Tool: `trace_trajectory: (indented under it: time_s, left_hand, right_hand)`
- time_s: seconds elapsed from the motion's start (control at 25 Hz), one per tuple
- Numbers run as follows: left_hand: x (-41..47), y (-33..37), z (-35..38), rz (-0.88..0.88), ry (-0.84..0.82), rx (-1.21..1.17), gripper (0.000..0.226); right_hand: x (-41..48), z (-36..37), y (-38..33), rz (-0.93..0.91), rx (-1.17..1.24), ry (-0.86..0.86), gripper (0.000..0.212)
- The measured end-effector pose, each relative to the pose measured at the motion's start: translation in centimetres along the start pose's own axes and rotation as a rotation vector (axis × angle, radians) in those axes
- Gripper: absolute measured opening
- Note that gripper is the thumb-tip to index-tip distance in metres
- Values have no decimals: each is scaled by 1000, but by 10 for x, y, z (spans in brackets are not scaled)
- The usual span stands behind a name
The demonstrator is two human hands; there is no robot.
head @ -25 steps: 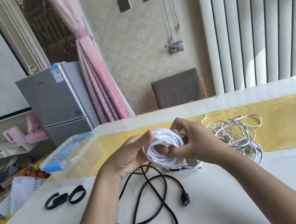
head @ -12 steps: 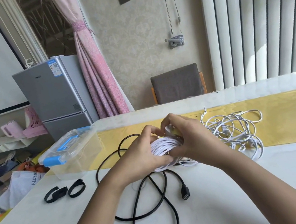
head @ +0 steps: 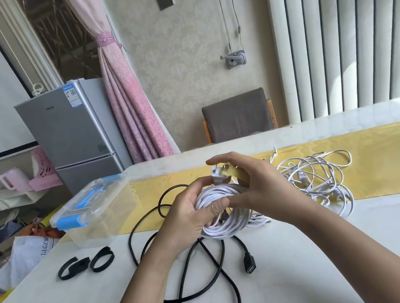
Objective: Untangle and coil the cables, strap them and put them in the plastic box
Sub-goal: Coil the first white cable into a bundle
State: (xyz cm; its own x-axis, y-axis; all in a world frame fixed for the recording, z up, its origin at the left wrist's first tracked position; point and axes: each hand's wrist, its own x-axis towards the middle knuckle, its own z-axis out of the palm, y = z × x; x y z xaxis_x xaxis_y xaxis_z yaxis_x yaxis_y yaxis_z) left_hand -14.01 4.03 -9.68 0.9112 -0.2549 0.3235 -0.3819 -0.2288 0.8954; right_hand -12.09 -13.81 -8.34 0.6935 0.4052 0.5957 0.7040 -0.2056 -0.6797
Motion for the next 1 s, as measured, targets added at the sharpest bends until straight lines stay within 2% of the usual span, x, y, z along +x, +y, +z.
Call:
trace_trajectory:
  time_s: [0.16,0.36,0.48,0.56,0.68,0.88,1.0]
  left_hand:
    - [12,-6,12,-19,68,-193,28]
    - [46,-13,32,-5,79,-237,27]
    - [63,-18,48,11,106,-228,25]
    - [68,-23,55,35,112,-294,25]
    - [66,-32,54,-5,75,-438,22]
    - [58,-40,52,-20,69,-480,22]
    - [57,-38,56,-5,72,-479,26]
  right_hand:
    - [2,-3,10,33,50,118,63]
    - [7,-17,32,177,76,262,68]
    - [7,-22,44,235,-35,362,61]
    - [8,-24,46,259,-43,353,58]
    - [8,-23,48,295,144,239,60]
    - [8,-6,49,305,-134,343,70]
    - [8,-3,49,283,-120,433,83]
